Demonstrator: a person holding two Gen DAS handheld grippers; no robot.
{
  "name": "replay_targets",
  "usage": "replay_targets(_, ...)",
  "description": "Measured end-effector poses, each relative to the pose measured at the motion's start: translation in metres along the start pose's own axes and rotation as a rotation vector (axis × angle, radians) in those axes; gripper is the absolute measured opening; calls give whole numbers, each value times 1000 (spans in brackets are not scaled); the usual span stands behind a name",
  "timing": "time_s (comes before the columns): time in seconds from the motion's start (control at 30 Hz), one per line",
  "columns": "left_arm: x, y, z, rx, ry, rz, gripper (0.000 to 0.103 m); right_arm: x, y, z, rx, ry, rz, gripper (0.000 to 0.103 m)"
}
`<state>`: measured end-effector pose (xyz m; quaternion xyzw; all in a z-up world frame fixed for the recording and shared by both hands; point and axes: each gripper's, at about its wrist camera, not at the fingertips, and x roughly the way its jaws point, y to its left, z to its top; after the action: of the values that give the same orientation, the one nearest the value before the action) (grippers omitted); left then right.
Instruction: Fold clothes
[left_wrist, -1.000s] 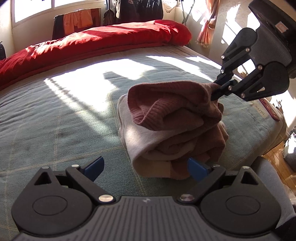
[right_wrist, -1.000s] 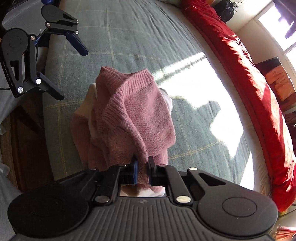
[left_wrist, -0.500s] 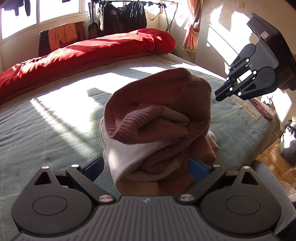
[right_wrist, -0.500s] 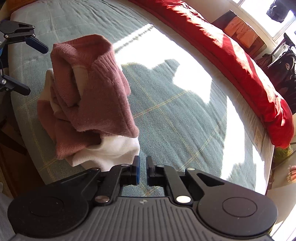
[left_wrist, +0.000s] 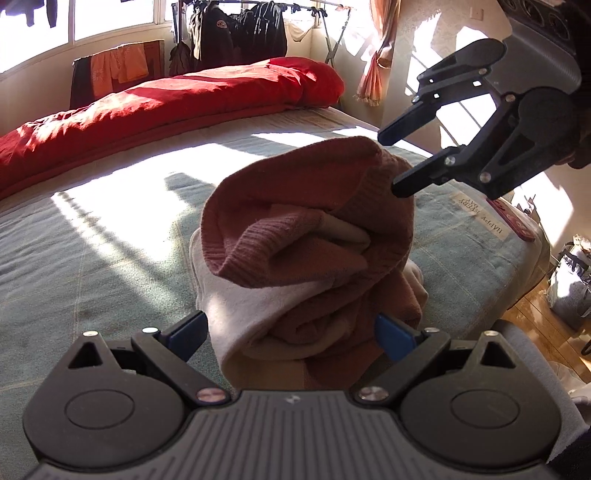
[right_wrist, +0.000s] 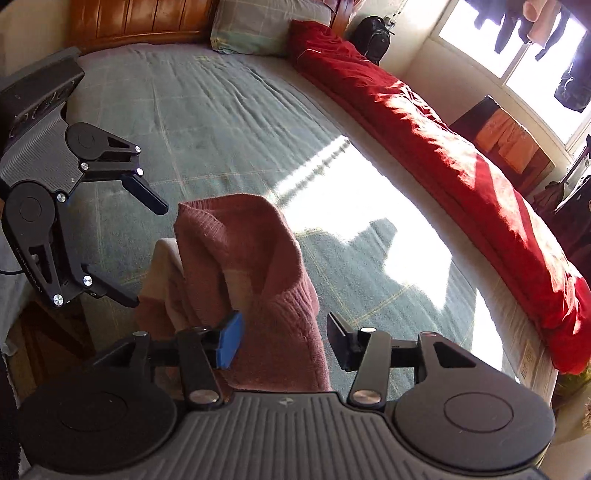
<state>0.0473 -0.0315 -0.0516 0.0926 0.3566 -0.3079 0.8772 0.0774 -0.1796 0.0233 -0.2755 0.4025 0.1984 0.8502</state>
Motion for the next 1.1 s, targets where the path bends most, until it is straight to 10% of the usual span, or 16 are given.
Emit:
replay_targets(0.17, -10, 9, -8, -19, -8, 13, 96, 32, -7, 1, 24, 89, 81, 52)
replay_targets(0.23, -10, 13, -9, -24, 7, 24, 96, 35, -1, -2, 15, 110, 111, 15)
replay_targets(0.63, 0, -7, 15, -2, -59, -9, 94, -26, -26, -34, 135, 97, -103, 14)
replay_targets(0.93, 26, -48, 45, 134, -87, -22, 77, -30, -30, -91, 307, 123, -98, 14)
replay_targets(1.1, 38, -65, 58, 96, -70, -203, 77, -28, -26, -110, 367, 110, -71, 15)
